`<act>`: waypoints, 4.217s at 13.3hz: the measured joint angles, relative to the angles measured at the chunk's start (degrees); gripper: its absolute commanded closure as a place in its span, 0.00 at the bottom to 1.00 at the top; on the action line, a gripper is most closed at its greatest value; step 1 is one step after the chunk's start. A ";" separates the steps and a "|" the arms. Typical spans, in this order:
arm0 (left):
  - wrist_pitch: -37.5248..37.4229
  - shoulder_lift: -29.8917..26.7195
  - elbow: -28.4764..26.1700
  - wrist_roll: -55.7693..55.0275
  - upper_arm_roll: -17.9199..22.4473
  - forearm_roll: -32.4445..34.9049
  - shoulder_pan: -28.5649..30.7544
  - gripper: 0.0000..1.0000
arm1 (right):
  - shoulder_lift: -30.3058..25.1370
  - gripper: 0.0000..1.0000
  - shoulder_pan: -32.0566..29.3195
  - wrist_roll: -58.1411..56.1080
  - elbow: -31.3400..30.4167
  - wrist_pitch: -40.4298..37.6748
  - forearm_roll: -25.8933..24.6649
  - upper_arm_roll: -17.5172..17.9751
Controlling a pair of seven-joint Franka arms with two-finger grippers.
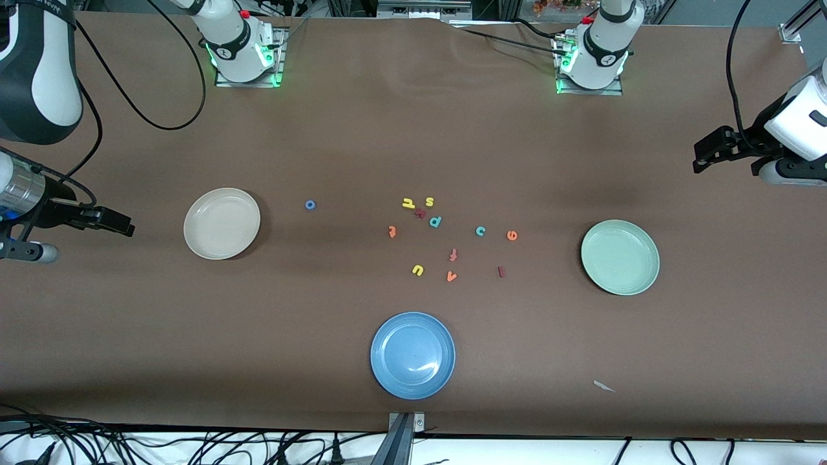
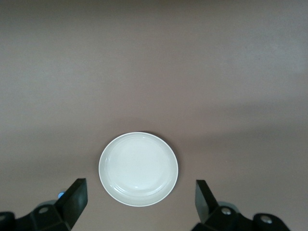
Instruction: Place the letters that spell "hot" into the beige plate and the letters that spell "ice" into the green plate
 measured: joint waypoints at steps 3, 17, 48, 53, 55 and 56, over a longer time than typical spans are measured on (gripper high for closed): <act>0.00 -0.01 0.00 0.00 0.00 0.00 0.00 0.00 | 0.00 0.01 0.00 0.00 0.00 0.00 0.00 0.00; 0.00 -0.10 0.00 0.00 -0.01 0.00 0.00 0.00 | -0.07 0.01 0.00 0.00 0.01 0.06 0.00 -0.01; 0.00 -0.11 0.00 1.11 -0.02 0.00 0.00 0.00 | -0.12 0.01 1.79 3.27 -0.10 0.37 0.00 -0.02; 0.00 -0.11 0.00 1.12 -0.02 0.00 0.00 0.00 | -0.12 0.01 1.79 3.29 -0.11 0.37 0.00 -0.03; 0.00 -0.11 0.00 1.12 -0.02 0.00 0.00 0.00 | -0.12 0.01 1.79 3.30 -0.11 0.37 0.00 -0.03; 0.00 -0.11 0.00 1.12 -0.02 0.00 0.00 0.00 | -0.12 0.01 1.79 3.30 -0.11 0.37 0.00 -0.03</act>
